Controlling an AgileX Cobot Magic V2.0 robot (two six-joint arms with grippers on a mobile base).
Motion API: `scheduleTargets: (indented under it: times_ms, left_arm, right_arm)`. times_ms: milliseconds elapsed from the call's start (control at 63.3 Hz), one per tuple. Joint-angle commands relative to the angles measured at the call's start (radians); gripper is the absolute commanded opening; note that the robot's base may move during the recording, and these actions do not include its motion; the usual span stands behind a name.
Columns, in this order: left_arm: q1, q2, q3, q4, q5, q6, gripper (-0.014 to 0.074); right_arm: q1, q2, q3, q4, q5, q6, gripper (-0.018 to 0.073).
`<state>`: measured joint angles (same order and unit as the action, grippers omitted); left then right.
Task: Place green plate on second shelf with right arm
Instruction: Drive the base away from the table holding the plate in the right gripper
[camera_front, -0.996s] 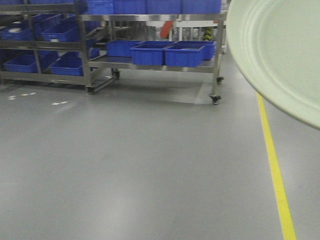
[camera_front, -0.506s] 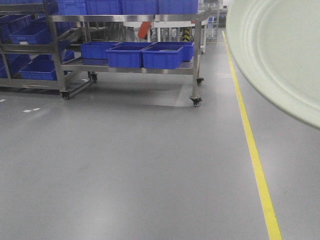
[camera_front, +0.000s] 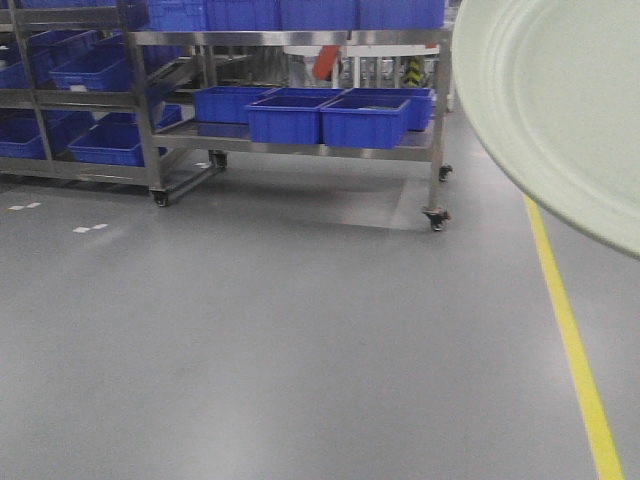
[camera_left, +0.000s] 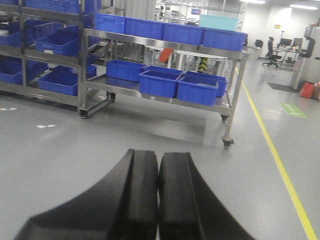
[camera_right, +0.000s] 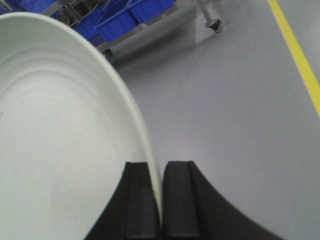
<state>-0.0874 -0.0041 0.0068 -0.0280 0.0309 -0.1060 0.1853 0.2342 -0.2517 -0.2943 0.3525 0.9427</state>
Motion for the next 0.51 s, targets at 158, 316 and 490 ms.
scheduleTargets:
  times_ms: [158, 316, 490]
  left_arm:
    - [-0.007, -0.018, 0.041, -0.008, -0.089, -0.003, 0.0130]
    - [-0.007, -0.018, 0.041, -0.008, -0.089, -0.003, 0.0130]
    - [-0.007, -0.018, 0.041, -0.008, -0.089, -0.003, 0.0130]
  right_arm:
    - [-0.007, 0.010, -0.030, -0.016, -0.106, 0.001, 0.0055]
    - [-0.007, 0.010, -0.030, -0.016, -0.106, 0.001, 0.0055]
    - [-0.007, 0.010, -0.030, -0.016, -0.106, 0.001, 0.0055]
